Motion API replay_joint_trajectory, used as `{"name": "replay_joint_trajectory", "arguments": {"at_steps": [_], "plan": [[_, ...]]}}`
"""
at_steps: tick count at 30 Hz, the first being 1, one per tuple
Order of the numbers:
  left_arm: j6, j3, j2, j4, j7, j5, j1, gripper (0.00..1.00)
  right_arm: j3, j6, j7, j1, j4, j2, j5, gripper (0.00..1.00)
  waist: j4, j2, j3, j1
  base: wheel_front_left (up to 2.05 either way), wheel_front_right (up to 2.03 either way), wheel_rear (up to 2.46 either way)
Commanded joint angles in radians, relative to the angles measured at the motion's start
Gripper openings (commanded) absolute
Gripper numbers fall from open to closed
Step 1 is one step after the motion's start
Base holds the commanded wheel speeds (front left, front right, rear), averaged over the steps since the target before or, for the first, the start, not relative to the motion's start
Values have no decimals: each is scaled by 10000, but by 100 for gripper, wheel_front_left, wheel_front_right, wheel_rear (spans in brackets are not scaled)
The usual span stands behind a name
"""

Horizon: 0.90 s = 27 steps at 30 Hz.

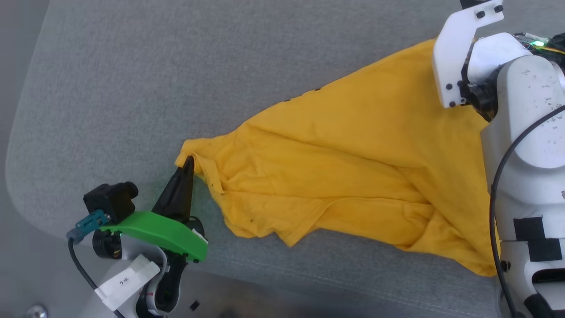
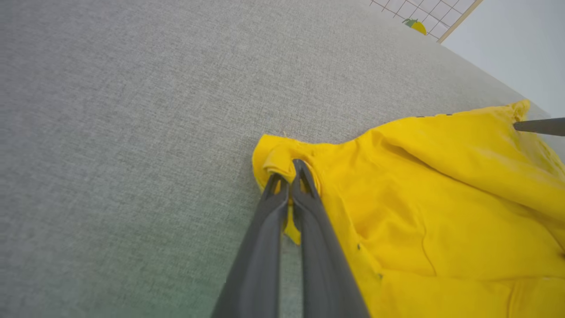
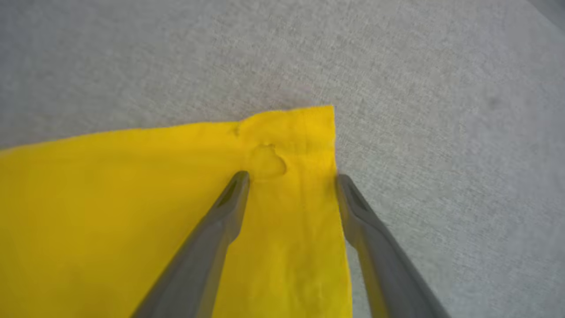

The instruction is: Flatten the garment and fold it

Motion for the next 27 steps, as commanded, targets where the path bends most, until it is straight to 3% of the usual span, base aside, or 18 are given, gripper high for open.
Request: {"name": "replay_joint_trajectory", "arguments": {"at_steps": [1,7,8,9,10,19,27], "plan": [[-85,-15,-66,31,-73,-56,-226,0,-49,33,5,-131,176,-45,-196,100,516,0,586,-1,0,0,0],[-166,-61,-92,183,-103,-91,-311,0,-226,33,-9,-34,853,4,-188,100,427,0,669,-1,0,0,0],[-168,-59,-77,225,-109,-93,-298,0,-239,33,-8,-37,932,19,-52,40,372,0,613,-1,0,0,0],[-165,-64,-62,258,-105,-88,-285,0,-237,33,-58,-57,963,28,73,10,326,0,550,-1,0,0,0],[-154,-66,-43,289,-97,-85,-269,0,-262,33,-136,-87,981,38,274,0,251,0,430,-1,0,0,0],[126,-81,176,377,54,4,48,0,-257,33,-1848,442,-418,-76,2404,0,-703,0,-1408,-1,0,0,0],[653,-33,308,327,234,-41,796,0,-702,33,-1577,4621,-3860,-525,4273,0,-1749,0,-3027,-1,0,0,0]]}}
